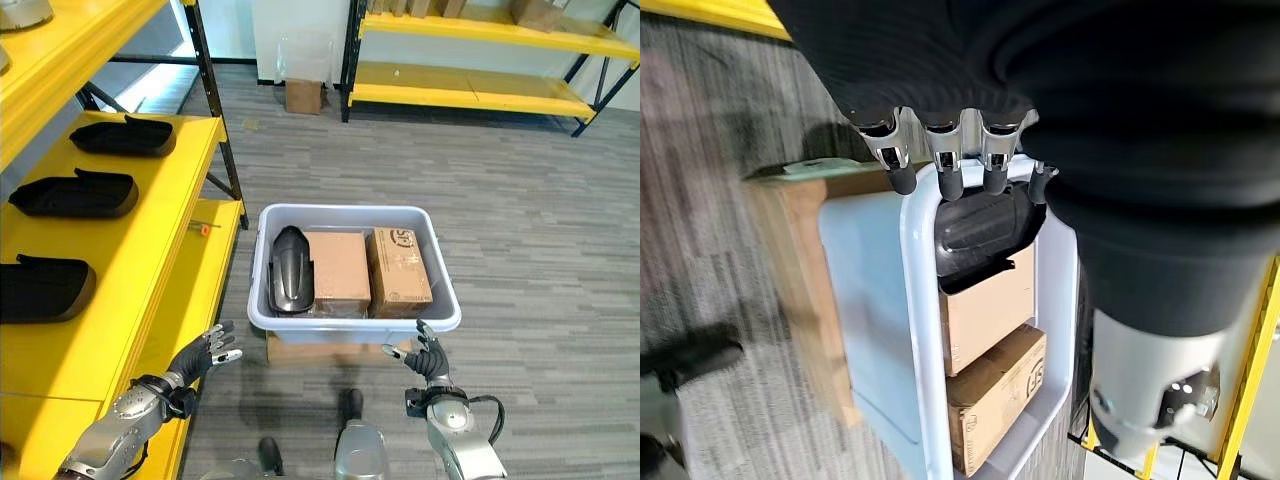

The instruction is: Move parts from the plastic box to the shelf.

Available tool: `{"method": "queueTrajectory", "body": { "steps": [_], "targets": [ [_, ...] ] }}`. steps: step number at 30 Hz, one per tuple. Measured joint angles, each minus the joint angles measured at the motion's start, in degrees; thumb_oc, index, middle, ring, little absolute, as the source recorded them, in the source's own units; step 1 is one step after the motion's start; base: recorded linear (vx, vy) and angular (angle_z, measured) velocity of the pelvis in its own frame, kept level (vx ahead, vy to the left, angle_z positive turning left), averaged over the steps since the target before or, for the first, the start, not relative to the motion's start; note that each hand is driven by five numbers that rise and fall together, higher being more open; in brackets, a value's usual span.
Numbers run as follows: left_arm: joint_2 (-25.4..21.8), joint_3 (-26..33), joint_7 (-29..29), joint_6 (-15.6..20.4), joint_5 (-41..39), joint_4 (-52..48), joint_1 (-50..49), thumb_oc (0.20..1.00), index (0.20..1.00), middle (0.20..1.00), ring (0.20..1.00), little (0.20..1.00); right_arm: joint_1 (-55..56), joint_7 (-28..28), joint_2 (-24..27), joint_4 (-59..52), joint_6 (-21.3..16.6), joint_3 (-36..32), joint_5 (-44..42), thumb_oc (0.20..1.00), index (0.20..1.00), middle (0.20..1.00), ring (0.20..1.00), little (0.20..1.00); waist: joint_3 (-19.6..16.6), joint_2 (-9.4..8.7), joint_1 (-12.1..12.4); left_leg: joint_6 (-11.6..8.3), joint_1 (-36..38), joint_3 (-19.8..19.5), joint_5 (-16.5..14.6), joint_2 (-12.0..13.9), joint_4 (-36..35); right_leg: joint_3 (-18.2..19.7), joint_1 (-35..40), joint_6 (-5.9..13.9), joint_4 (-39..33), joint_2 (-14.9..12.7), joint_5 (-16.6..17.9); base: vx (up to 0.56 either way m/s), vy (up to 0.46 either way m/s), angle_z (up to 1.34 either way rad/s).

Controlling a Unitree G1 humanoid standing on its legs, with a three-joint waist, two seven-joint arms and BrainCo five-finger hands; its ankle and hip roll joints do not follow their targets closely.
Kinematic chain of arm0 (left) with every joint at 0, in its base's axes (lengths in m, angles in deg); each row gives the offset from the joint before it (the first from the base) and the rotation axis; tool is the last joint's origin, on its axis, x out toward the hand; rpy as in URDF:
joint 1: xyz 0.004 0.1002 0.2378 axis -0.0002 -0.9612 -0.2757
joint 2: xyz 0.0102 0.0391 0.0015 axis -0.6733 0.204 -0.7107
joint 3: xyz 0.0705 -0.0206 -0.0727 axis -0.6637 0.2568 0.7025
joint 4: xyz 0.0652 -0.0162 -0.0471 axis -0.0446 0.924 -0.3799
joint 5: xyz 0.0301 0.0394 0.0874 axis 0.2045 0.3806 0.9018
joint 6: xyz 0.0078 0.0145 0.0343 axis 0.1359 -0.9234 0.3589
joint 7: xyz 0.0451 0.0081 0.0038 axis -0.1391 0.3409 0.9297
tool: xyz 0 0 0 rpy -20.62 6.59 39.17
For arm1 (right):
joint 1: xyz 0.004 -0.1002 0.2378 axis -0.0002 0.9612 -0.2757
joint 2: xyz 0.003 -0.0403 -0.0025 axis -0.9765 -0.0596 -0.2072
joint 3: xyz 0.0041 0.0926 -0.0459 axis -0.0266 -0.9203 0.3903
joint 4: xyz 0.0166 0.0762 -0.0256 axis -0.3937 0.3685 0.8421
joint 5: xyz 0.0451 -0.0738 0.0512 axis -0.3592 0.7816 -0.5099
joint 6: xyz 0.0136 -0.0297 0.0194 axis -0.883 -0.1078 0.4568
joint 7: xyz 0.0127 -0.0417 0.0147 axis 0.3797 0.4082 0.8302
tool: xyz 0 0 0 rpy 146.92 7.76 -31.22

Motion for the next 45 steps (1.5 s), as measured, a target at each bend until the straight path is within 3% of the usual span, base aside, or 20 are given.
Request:
{"method": "queueTrajectory", "body": {
  "steps": [3, 5, 12, 16, 17, 19, 20, 21, 22, 23, 24, 25, 26, 27, 29, 30, 31, 34, 40, 45],
  "targets": [
    [0.81, -1.28, 0.11, 0.11, -0.09, -0.07, -0.66, 1.0, 1.0, 1.0, 1.0, 1.0, -1.61, 1.63, 0.46, 3.0, 0.72, -0.11, 0.01, 1.0, 1.0, 1.0, 1.0, 1.0, -1.76, 3.01, 0.59, -1.85, 1.2, 0.1, -0.43, 2.97, 0.46, -0.39, 2.1, -5.41, -3.06, 4.06, 0.69, 0.09, -0.13, -0.06],
    [2.31, -1.23, 0.29, 0.15, -0.15, -0.07, 0.72, 1.0, 1.0, 1.0, 1.0, 1.0, -3.35, 2.23, 0.73, 3.36, 0.98, -0.08, 0.01, 1.0, 1.0, 1.0, 1.0, 1.0, -1.72, 5.49, 0.41, -2.08, 1.37, 0.15, -0.5, 4.52, 1.1, -0.32, 3.51, -6.04, -5.25, 6.09, 0.82, 0.06, -0.138, -0.16],
    [2.69, -1.05, 3.85, 2.66, -1.37, -0.2, 6.51, 1.0, 1.0, 1.0, 1.0, 1.0, -4.81, 5.62, 1.0, 4.23, 0.7, -0.19, 0.06, 1.0, 1.0, 1.0, 1.0, 1.0, -0.84, 6.12, 0.19, -2.31, 1.58, 0.16, -0.67, 7.19, 3.4, -0.14, 5.05, -7.82, -6.0, 8.73, -1.37, 0.06, -0.116, -0.05],
    [4.94, -1.11, 5.5, 3.42, -2.81, -0.22, 6.78, 1.0, 1.0, 1.0, 1.0, 1.0, -4.61, 5.7, 2.31, 1.3, -2.47, -0.41, 0.25, 1.0, 1.0, 1.0, 1.0, 1.0, 2.09, 7.27, -0.46, -2.49, 1.42, 1.19, -0.89, 7.79, 3.69, -0.18, 4.39, -8.27, -5.14, 9.05, -1.71, 0.06, -0.148, -0.03],
    [4.98, -1.13, 6.25, 3.82, -3.07, -0.58, 6.83, 1.0, 1.0, 1.0, 1.0, 1.0, -4.65, 5.67, 3.13, 0.19, -3.02, -0.54, 0.26, 1.0, 1.0, 1.0, 1.0, 1.0, 2.44, 7.74, -0.86, -3.29, 0.91, 1.6, -1.72, 8.72, 4.21, -0.38, 3.4, -8.87, -3.65, 9.24, -2.26, 0.11, -0.245, 0.02],
    [4.72, -0.69, 7.68, 4.99, -3.89, -1.46, 7.19, 1.0, 1.0, 1.0, 1.0, 1.0, -5.01, 4.89, 3.42, -0.4, -4.05, -1.74, 0.21, 1.0, 1.0, 1.0, 1.0, 1.0, 3.17, 7.68, -0.87, -3.67, -0.95, 2.07, -3.95, 9.78, 6.84, -0.6, -0.27, -9.72, 2.83, 8.87, -5.23, 0.07, -0.169, -0.07],
    [4.61, -0.52, 8.23, 5.4, -3.88, -1.7, 7.35, 1.0, 1.0, 1.0, 1.0, 1.0, -5.4, 3.61, 3.68, -0.21, -4.01, -1.82, 0.12, 1.0, 1.0, 1.0, 1.0, 1.0, 3.83, 7.91, -0.72, -5.73, -2.36, 2.3, -5.35, 10.98, 9.65, -1.73, -2.87, -10.34, 10.81, 8.36, -9.2, 0.0, -0.107, -0.19],
    [4.21, -0.55, 9.01, 5.72, -3.88, -1.71, 7.15, 1.0, 1.0, 1.0, 1.0, 1.0, -4.95, 1.94, 3.71, -0.3, -3.98, -1.71, 0.12, 1.0, 1.0, 1.0, 1.0, 1.0, 3.87, 6.52, -0.39, -5.27, -3.1, 2.85, -7.35, 10.7, 13.33, -1.59, -5.31, -10.38, 20.61, 6.03, -14.17, -0.01, -0.102, -0.11],
    [4.03, -0.44, 9.38, 5.92, -3.96, -1.13, 7.14, 1.0, 1.0, 1.0, 1.0, 1.0, -4.77, 0.37, 3.83, 0.2, -4.02, -1.18, 0.23, 1.0, 1.0, 1.0, 1.0, 1.0, 3.54, 4.85, -0.75, -6.0, -4.56, 2.86, -8.15, 9.86, 17.39, -0.93, -5.66, -11.27, 21.61, 4.96, -18.31, -0.02, -0.069, 0.01],
    [4.03, -0.55, 9.51, 6.1, -4.38, -0.96, 7.47, 1.0, 1.0, 1.0, 1.0, 1.0, -4.78, -0.47, 3.8, 0.47, -4.08, -0.84, 0.28, 1.0, 1.0, 1.0, 1.0, 1.0, 3.87, 4.39, -1.06, -6.69, -6.35, 3.18, -7.06, 10.09, 20.85, -0.75, -6.37, -11.27, 21.57, 4.63, -18.61, -0.03, 0.039, 0.05],
    [4.26, -0.64, 10.3, 6.58, -4.53, -0.34, 7.91, 1.0, 1.0, 1.0, 1.0, 1.0, -4.88, -1.24, 3.62, 1.27, -4.19, 0.3, 0.25, 1.0, 1.0, 1.0, 1.0, 1.0, 4.66, 3.37, -0.99, -6.66, -11.05, 3.65, -5.38, 11.84, 28.7, -0.07, -6.0, -12.25, 19.98, 4.4, -17.45, -0.02, 0.129, 0.03],
    [5.17, -0.75, 10.81, 6.67, -4.53, 0.27, 8.01, 1.0, 1.0, 1.0, 1.0, 1.0, -4.93, -1.44, 2.99, 2.34, -4.28, 0.8, 0.21, 1.0, 1.0, 1.0, 1.0, 1.0, 5.36, 3.05, -1.14, -7.17, -14.37, 3.92, -5.51, 13.75, 30.67, -0.12, -5.3, -12.07, 17.92, 4.69, -15.97, 0.0, 0.128, -0.11],
    [5.39, -1.49, 11.1, 6.67, -4.54, 0.44, 7.95, 1.0, 1.0, 1.0, 1.0, 1.0, -4.71, -1.58, 3.08, 2.73, -4.26, 1.36, 0.16, 1.0, 1.0, 1.0, 1.0, 1.0, 5.56, 3.14, -1.1, -7.96, -14.46, 5.04, -4.33, 14.93, 25.59, -0.69, -4.83, -11.76, 16.58, 4.95, -14.91, -0.02, 0.189, -0.03],
    [5.35, -2.37, 11.17, 6.67, -4.53, 0.44, 7.98, 1.0, 1.0, 1.0, 1.0, 1.0, -4.34, -1.73, 3.13, 2.62, -4.3, 1.57, 0.09, 1.0, 1.0, 1.0, 1.0, 1.0, 5.63, 3.42, -1.55, -9.39, -14.08, 6.33, -1.22, 16.42, 18.17, -1.41, -3.66, -12.28, 14.64, 5.42, -14.4, -0.02, 0.234, 0.01],
    [5.65, -3.6, 11.21, 6.82, -4.52, 1.24, 9.38, 1.0, 1.0, 1.0, 1.0, 1.0, -4.62, -1.77, 3.53, 2.56, -5.03, 1.23, 0.07, 1.0, 1.0, 1.0, 1.0, 1.0, 6.16, 4.44, -2.56, -10.08, -13.29, 6.47, 3.84, 19.08, 10.34, -2.15, -1.09, -12.06, 12.16, 6.49, -13.32, 0.0, 0.238, 0.05],
    [5.67, -3.94, 11.26, 6.87, -4.51, 1.64, 10.09, 1.0, 1.0, 1.0, 1.0, 1.0, -4.93, -1.73, 4.33, 1.97, -5.62, 1.43, -0.01, 1.0, 1.0, 1.0, 1.0, 1.0, 5.9, 4.97, -3.07, -9.11, -12.59, 7.77, 4.69, 19.31, 7.31, -2.05, -0.63, -11.78, 11.38, 6.46, -13.4, 0.07, 0.22, -0.04],
    [6.29, -4.19, 11.51, 7.05, -4.5, 2.85, 11.86, 1.0, 1.0, 1.0, 1.0, 1.0, -4.91, -1.44, 5.29, 1.87, -6.21, 1.18, -1.08, 1.0, 1.0, 1.0, 1.0, 1.0, 4.91, 6.62, -3.43, -9.05, -11.67, 7.72, 5.39, 18.67, 5.3, -1.65, -0.13, -11.11, 9.86, 6.48, -12.93, 0.09, 0.212, -0.01],
    [7.01, -4.86, 11.54, 7.36, -4.42, 3.34, 11.89, 1.0, 1.0, 1.0, 1.0, 1.0, -4.02, -1.34, 5.63, 1.99, -6.22, 1.11, -1.51, 1.0, 1.0, 1.0, 1.0, 1.0, 3.77, 9.08, -3.86, -7.15, -6.6, 9.66, 6.77, 14.7, 5.74, -1.62, 0.9, -9.57, 10.57, 6.5, -13.77, 0.09, 0.144, 0.06],
    [6.81, -5.05, 13.14, 7.57, -4.3, 3.39, 12.41, 1.0, 1.0, 1.0, 1.0, 1.0, -4.2, -2.52, 4.88, 1.99, -6.02, 2.29, -1.72, 1.0, 1.0, 1.0, 1.0, 1.0, 4.79, 7.19, -2.89, -4.31, -5.78, 10.48, 4.53, 8.93, 4.67, -0.73, 0.04, -5.98, 13.71, 0.91, -14.75, 0.06, 0.047, 0.1],
    [6.74, -6.69, 16.43, 6.85, -2.3, 3.44, 14.19, 1.0, 1.0, 1.0, 1.0, 1.0, -5.03, -2.64, 4.88, 0.71, -5.98, 2.65, -1.56, 1.0, 1.0, 1.0, 1.0, 1.0, 6.05, 4.72, -2.75, -4.15, -5.69, 10.36, 4.39, 9.39, 5.04, -0.77, 1.28, -5.71, 11.51, 1.74, -13.93, 0.04, -0.067, -0.01]
  ]
}}
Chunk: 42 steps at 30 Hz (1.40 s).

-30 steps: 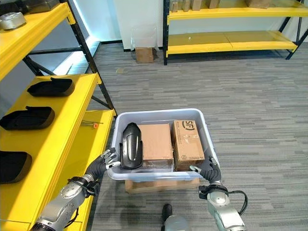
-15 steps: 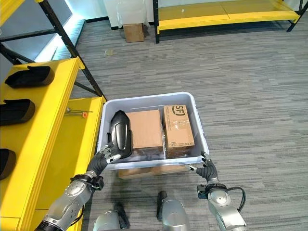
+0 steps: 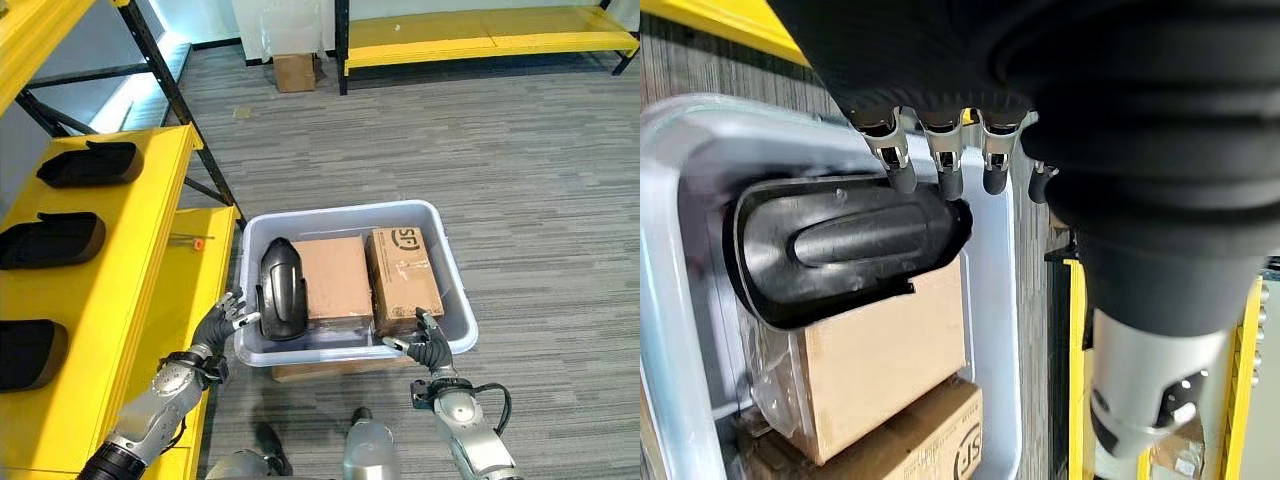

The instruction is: Move parts from the plastic box to the shelf.

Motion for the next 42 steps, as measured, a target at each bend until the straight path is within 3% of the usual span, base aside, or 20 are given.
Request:
{"method": "queueTrajectory", "body": {
  "steps": [3, 6, 10, 13, 18, 24, 28, 33, 37, 38, 42],
  "targets": [
    [0.47, -1.26, 7.48, -0.2, 0.04, 4.25, 6.35, 1.0, 1.0, 1.0, 1.0, 1.0, -4.25, -0.05, 0.02, 0.02, -0.07, 1.29, 0.03, 1.0, 1.0, 1.0, 1.0, 1.0, 2.15, -2.26, -0.11, -1.13, -3.24, -0.31, -0.79, 2.79, 4.64, -0.01, -1.52, -1.12, 0.37, 1.78, 0.44, -0.03, -0.209, -0.07],
    [1.0, -1.21, 11.44, -0.09, 0.92, 5.48, 9.22, 1.0, 1.0, 1.0, 1.0, 1.0, -6.05, 1.15, -0.03, 0.02, -0.3, 1.32, -0.97, 1.0, 1.0, 1.0, 1.0, 1.0, 3.33, -3.3, -0.17, -2.18, -5.77, -1.31, -1.5, 5.05, 7.62, -0.38, -2.93, -2.25, 1.28, 3.15, -0.05, -0.02, -0.134, 0.01],
    [3.1, -2.75, 15.57, -0.06, 2.5, 8.46, 16.14, 1.0, 1.0, 1.0, 1.0, 1.0, -8.72, 4.08, -0.16, -0.17, -0.35, 1.25, -2.0, 1.0, 1.0, 1.0, 1.0, 1.0, 8.23, -5.22, -1.2, -2.7, -10.01, -1.39, -1.37, 7.6, 10.62, 0.0, -7.08, -3.91, 3.15, 4.86, 0.62, -0.09, -0.072, -0.12],
    [4.49, -3.06, 20.19, 0.27, 2.48, 11.78, 20.6, 1.0, 1.0, 1.0, 1.0, 1.0, -8.96, 5.26, -0.25, 0.44, 0.08, 1.15, -3.14, 1.0, 1.0, 1.0, 1.0, 1.0, 11.81, -5.61, -2.85, -2.78, -12.1, -1.27, -1.27, 7.95, 11.59, 0.41, -9.42, -4.83, 4.22, 4.94, 1.21, -0.05, -0.011, -0.1],
    [6.9, -2.12, 26.82, 2.33, 2.46, 18.95, 21.58, 1.0, 1.0, 1.0, 1.0, 1.0, -7.21, 6.41, -0.15, 1.93, 0.9, 0.9, -3.48, 1.0, 1.0, 1.0, 1.0, 1.0, 12.86, -5.63, -5.37, -3.32, -15.06, -1.26, -2.3, 9.36, 14.65, 0.85, -12.0, -5.16, 5.31, 5.03, 1.41, -0.07, 0.038, -0.09],
    [7.22, -0.07, 32.24, 3.3, 3.67, 27.77, 28.36, 1.0, 1.0, 1.0, 1.0, 1.0, -8.35, 5.58, -0.09, 1.9, 1.04, -0.65, -3.26, 1.0, 1.0, 1.0, 1.0, 1.0, 13.83, -6.82, -5.94, -2.79, -20.69, -1.56, -2.38, 9.54, 17.46, 1.38, -17.52, -5.56, 7.55, 4.78, 1.83, -0.04, 0.045, -0.02],
    [10.63, 3.26, 36.12, 5.76, 2.32, 35.92, 31.14, 1.0, 1.0, 1.0, 1.0, 1.0, -9.3, 4.58, 0.1, 1.86, 1.3, -0.54, -2.85, 1.0, 1.0, 1.0, 1.0, 1.0, 13.81, -6.87, -6.62, -2.62, -22.05, -1.41, -3.12, 10.27, 18.92, 2.07, -19.07, -5.34, 8.86, 4.74, 0.96, -0.02, 0.03, -0.08],
    [10.7, 6.29, 43.43, 8.14, 2.41, 36.67, 34.63, 1.0, 1.0, 1.0, 1.0, 1.0, -10.47, 5.45, 0.23, 1.71, 2.34, 0.08, -2.91, 1.0, 1.0, 1.0, 1.0, 1.0, 13.94, -7.31, -6.63, -2.6, -27.24, -2.27, -2.37, 10.14, 19.59, 1.66, -25.1, -5.88, 11.63, 4.49, 0.74, -0.04, -0.026, 0.04],
    [7.82, 6.16, 42.13, 7.45, 8.02, 37.66, 36.94, 1.0, 1.0, 1.0, 1.0, 1.0, -12.68, 6.07, 0.66, 1.73, 2.18, 1.23, -3.0, 1.0, 1.0, 1.0, 1.0, 1.0, 13.89, -7.99, -6.62, -2.51, -30.88, -3.01, -2.26, 10.09, 20.57, 0.9, -28.58, -6.39, 13.44, 3.89, 0.46, -0.03, -0.014, 0.1],
    [6.42, 2.31, 38.49, 6.55, 10.13, 37.6, 38.83, 1.0, 1.0, 1.0, 1.0, 1.0, -14.04, 6.09, 0.66, 1.69, 2.27, 2.0, -3.03, 1.0, 1.0, 1.0, 1.0, 1.0, 13.9, -8.01, -6.57, -2.1, -32.43, -3.04, -2.0, 9.7, 20.93, 0.91, -30.34, -6.4, 14.28, 3.45, 0.46, 0.0, 0.052, 0.07],
    [6.3, -2.04, 33.07, 6.4, 13.76, 37.6, 40.29, 1.0, 1.0, 1.0, 1.0, 1.0, -15.76, 6.54, 0.66, 1.68, 3.3, 1.74, -3.44, 1.0, 1.0, 1.0, 1.0, 1.0, 13.89, -8.01, -6.8, -1.55, -33.16, -2.38, -2.74, 9.01, 21.79, 2.37, -31.99, -6.13, 15.19, 2.85, 0.3, 0.0, 0.051, -0.07]
  ]
}}
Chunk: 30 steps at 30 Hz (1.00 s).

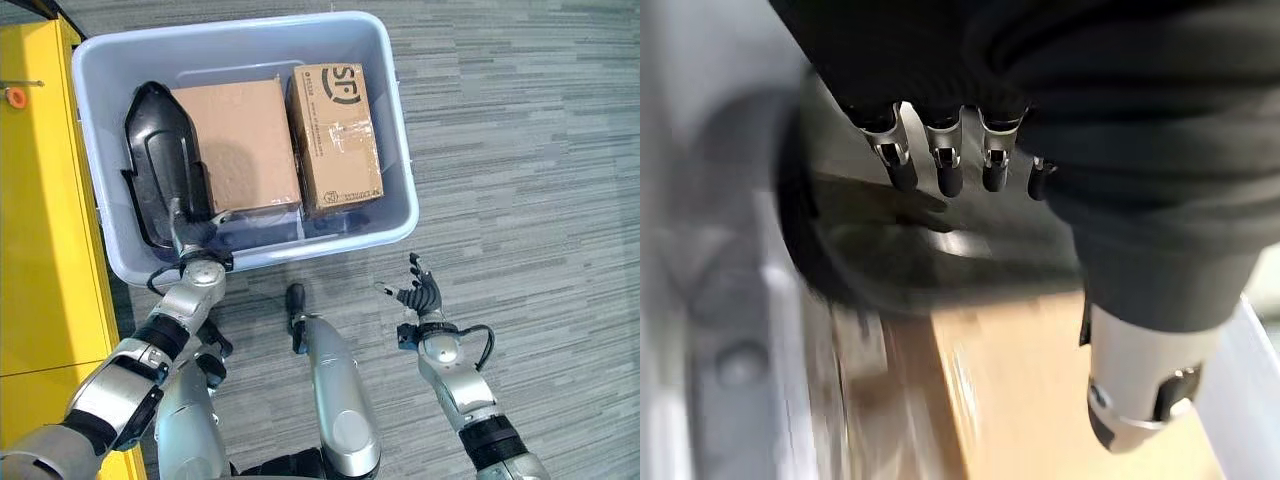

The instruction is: Move parts from the plastic box to the shelf.

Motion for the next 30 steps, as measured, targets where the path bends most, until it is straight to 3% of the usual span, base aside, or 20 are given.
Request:
{"method": "queueTrajectory", "body": {
  "steps": [4, 9, 12, 15, 17, 21, 22, 26, 28, 30],
  "targets": [
    [-0.99, -3.58, -8.47, -0.84, 3.66, -0.3, 1.72, 1.0, 1.0, 1.0, 1.0, 1.0, 0.08, -0.11, 0.93, 0.13, 1.07, 0.03, -0.02, 1.0, 1.0, 1.0, 1.0, 1.0, -0.03, 0.0, -1.0, 0.61, -1.9, 1.46, -1.32, -0.25, 1.83, 1.72, -3.06, 1.0, 1.65, -0.71, -0.59, 0.01, 0.062, -0.14],
    [-1.63, -13.43, -19.66, -1.2, 6.92, -4.53, 6.54, 1.0, 1.0, 1.0, 1.0, 1.0, 0.11, -2.06, 2.01, 0.25, 1.01, -0.49, 0.03, 1.0, 1.0, 1.0, 1.0, 1.0, -0.03, 0.03, -3.51, 1.02, -3.67, 3.15, -1.76, -1.58, 1.51, 4.16, -7.19, 1.39, 3.12, -1.58, -0.76, 0.01, 0.072, -0.13],
    [0.44, -13.66, -21.08, -1.4, 8.38, -4.58, 5.89, 1.0, 1.0, 1.0, 1.0, 1.0, -0.35, -2.89, 2.03, 0.18, 0.93, -0.51, 0.18, 1.0, 1.0, 1.0, 1.0, 1.0, -0.05, 0.05, -4.07, 0.74, -3.18, 2.71, -2.0, -2.0, 1.28, 4.56, -6.94, 1.27, 3.4, -1.72, -0.68, 0.0, 0.018, -0.08],
    [-2.82, -14.5, -23.08, -0.88, 10.69, -11.44, 3.32, 1.0, 1.0, 1.0, 1.0, 1.0, 0.62, -3.0, 2.08, -0.05, 0.91, -0.7, 0.58, 1.0, 1.0, 1.0, 1.0, 1.0, -0.1, 0.17, -3.28, 0.81, -2.0, 2.62, -1.59, -2.71, 0.05, 4.63, -6.35, 1.18, 3.58, -2.06, -0.62, -0.01, 0.011, 0.05],
    [-6.9, -17.55, -19.87, -0.04, 16.42, -19.66, 2.64, 1.0, 1.0, 1.0, 1.0, 1.0, 1.06, -3.18, 2.08, -0.05, 0.86, -0.48, 0.57, 1.0, 1.0, 1.0, 1.0, 1.0, -0.14, 0.29, -2.7, 0.79, -1.7, 2.47, -0.6, -3.26, -1.48, 4.59, -6.38, 1.27, 3.33, -2.26, -0.62, -0.01, -0.007, 0.08],
    [-8.35, -14.12, -12.76, 1.83, 20.62, -22.28, 1.68, 1.0, 1.0, 1.0, 1.0, 1.0, 1.26, -3.11, 1.91, -0.14, -0.37, -0.36, 0.56, 1.0, 1.0, 1.0, 1.0, 1.0, -0.18, 0.59, -1.75, 0.76, -1.77, 2.19, -0.06, -3.19, -1.49, 4.41, -6.49, 1.07, 3.75, -2.08, -0.49, -0.02, -0.059, 0.04],
    [-8.93, -10.0, -5.44, 3.16, 24.87, -25.52, 1.29, 1.0, 1.0, 1.0, 1.0, 1.0, 2.81, -2.93, 1.89, -0.14, -1.39, -0.08, 0.56, 1.0, 1.0, 1.0, 1.0, 1.0, -0.24, 0.86, -0.73, 0.46, -2.01, 1.26, 0.41, -2.97, -1.73, 3.64, -6.46, 1.1, 4.04, -1.99, -0.72, -0.01, -0.092, 0.13],
    [-11.29, -3.13, 7.21, 7.71, 31.44, -28.11, 0.81, 1.0, 1.0, 1.0, 1.0, 1.0, 3.86, -2.69, 1.28, 0.3, -2.84, 0.74, 0.54, 1.0, 1.0, 1.0, 1.0, 1.0, -0.27, 0.94, 0.52, 0.27, -2.01, 0.09, 1.1, -2.88, -2.37, 2.66, -6.04, 1.07, 4.47, -1.99, -0.93, -0.01, -0.116, 0.14],
    [-9.76, 1.26, 16.0, 12.0, 31.45, -28.45, -0.19, 1.0, 1.0, 1.0, 1.0, 1.0, 4.77, -1.16, 0.08, 0.52, -3.7, 0.93, 0.54, 1.0, 1.0, 1.0, 1.0, 1.0, -0.27, 1.03, 2.24, 0.1, -1.85, -1.89, 1.76, -2.85, -2.65, 1.16, -4.74, 1.23, 4.63, -1.68, -1.51, -0.03, -0.191, 0.33],
    [-2.55, 3.42, 19.7, 14.07, 27.58, -30.4, -5.64, 1.0, 1.0, 1.0, 1.0, 1.0, 4.93, 1.93, -1.95, 1.32, -4.08, 3.53, 0.58, 1.0, 1.0, 1.0, 1.0, 1.0, -0.3, 0.98, 4.45, -0.72, -2.93, -4.42, 2.47, -2.48, -2.79, -1.0, -4.37, 0.7, 4.12, -1.42, -2.15, -0.03, -0.172, 0.38]
  ]
}}
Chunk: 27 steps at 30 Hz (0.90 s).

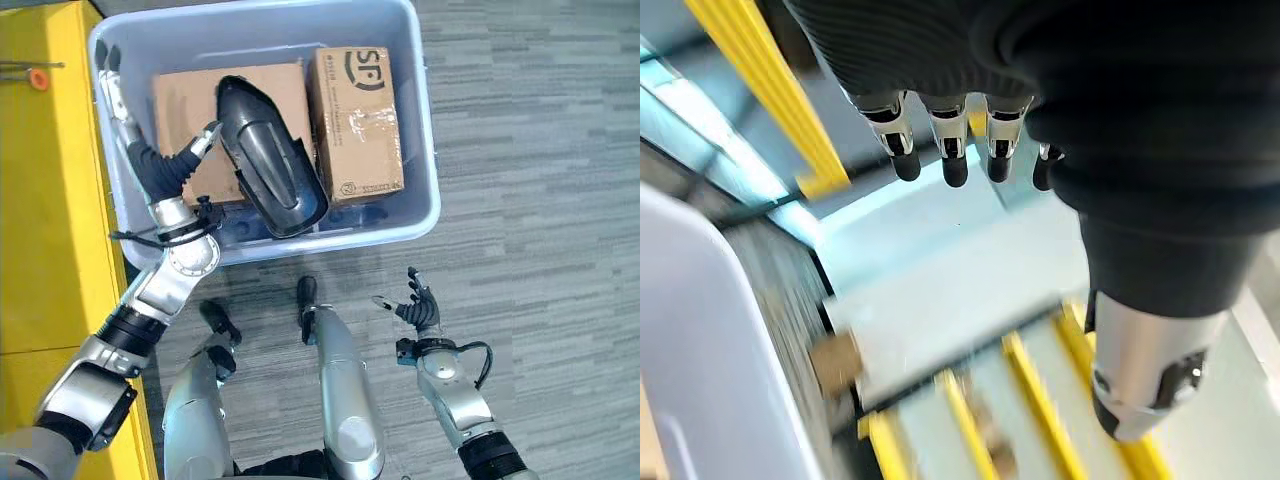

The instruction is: Move parts from the plastic box to the shelf.

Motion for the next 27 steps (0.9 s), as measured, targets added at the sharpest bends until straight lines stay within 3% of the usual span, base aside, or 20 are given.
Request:
{"method": "queueTrajectory", "body": {
  "steps": [1, 3, 4, 5, 8, 15, 23, 27],
  "targets": [
    [5.23, -1.05, -0.69, -0.55, -7.05, 2.23, -2.46, 1.0, 1.0, 1.0, 1.0, 1.0, -0.03, 1.33, -1.3, 1.07, -0.02, -0.41, -0.02, 1.0, 1.0, 1.0, 1.0, 1.0, 0.0, -0.19, 0.24, 0.16, -0.52, -0.76, 0.51, 0.25, -0.45, -0.71, 0.01, -0.14, -0.61, 0.46, 0.11, -0.05, -0.178, 0.16],
    [11.82, -1.39, -3.21, -5.87, -19.89, 9.84, -6.2, 1.0, 1.0, 1.0, 1.0, 1.0, -0.1, 2.06, -1.7, 1.09, 0.14, -1.2, -0.05, 1.0, 1.0, 1.0, 1.0, 1.0, 0.14, -0.77, -0.33, -0.32, -0.46, -0.66, 1.26, 1.06, -1.75, -0.98, 0.35, -1.26, -2.36, 1.66, 1.17, -0.05, -0.153, -0.07],
    [13.07, -1.9, -4.96, -6.9, -23.23, 13.5, -6.8, 1.0, 1.0, 1.0, 1.0, 1.0, -0.03, 2.27, -1.69, 0.71, 0.34, -1.39, -0.09, 1.0, 1.0, 1.0, 1.0, 1.0, 0.12, -1.37, -1.02, -0.6, 0.15, -0.69, 1.87, 1.48, -2.52, -1.4, 1.19, -1.61, -3.24, 2.04, 1.5, -0.05, -0.08, -0.12],
    [13.89, -1.43, -8.48, -10.22, -31.59, 18.38, -3.54, 1.0, 1.0, 1.0, 1.0, 1.0, -0.03, 2.38, -1.57, -0.44, 0.81, -1.61, -0.09, 1.0, 1.0, 1.0, 1.0, 1.0, -0.12, -1.74, -1.66, -0.74, 1.47, -0.67, 1.95, 2.04, -2.85, -1.54, 2.49, -1.55, -4.17, 2.62, 1.45, -0.04, -0.028, -0.09],
    [13.47, -1.92, -8.24, -10.27, -41.8, 17.46, -1.62, 1.0, 1.0, 1.0, 1.0, 1.0, -0.44, 2.53, -1.14, -1.37, 2.35, -1.77, -0.12, 1.0, 1.0, 1.0, 1.0, 1.0, -0.12, -1.73, -2.44, -0.77, 1.22, 0.24, 1.92, 1.96, -2.9, -0.8, 1.65, -1.16, -4.13, 2.62, 1.23, -0.05, -0.031, -0.11],
    [11.68, -3.18, -3.9, -12.67, -44.42, 16.81, 1.24, 1.0, 1.0, 1.0, 1.0, 1.0, -3.02, 3.73, -0.99, -1.0, 3.2, -1.39, -1.22, 1.0, 1.0, 1.0, 1.0, 1.0, -0.11, -1.75, -2.74, -0.78, 0.07, 1.13, 1.2, 1.89, -2.4, 0.1, -0.01, -1.55, -3.72, 2.56, 1.53, -0.01, -0.011, -0.05],
    [10.7, -3.11, -1.28, -13.97, -41.12, 18.85, 3.49, 1.0, 1.0, 1.0, 1.0, 1.0, -5.11, 3.71, -0.93, 0.32, 4.13, -1.09, -1.8, 1.0, 1.0, 1.0, 1.0, 1.0, -0.06, -1.85, -4.09, -0.69, 0.63, 1.87, -0.14, 2.23, -0.36, 1.07, 0.31, -1.75, -2.98, 2.44, 1.66, 0.0, -0.015, -0.06],
    [10.48, -3.12, 2.18, -16.89, -35.94, 22.85, 3.75, 1.0, 1.0, 1.0, 1.0, 1.0, -5.91, 3.74, -0.92, 0.71, 5.15, 0.06, -3.04, 1.0, 1.0, 1.0, 1.0, 1.0, -0.06, -1.85, -4.54, -0.72, 1.02, 2.45, -0.17, 2.46, -0.06, 1.63, 0.31, -1.17, -3.0, 2.62, 1.32, 0.0, -0.017, -0.07]
  ]
}}
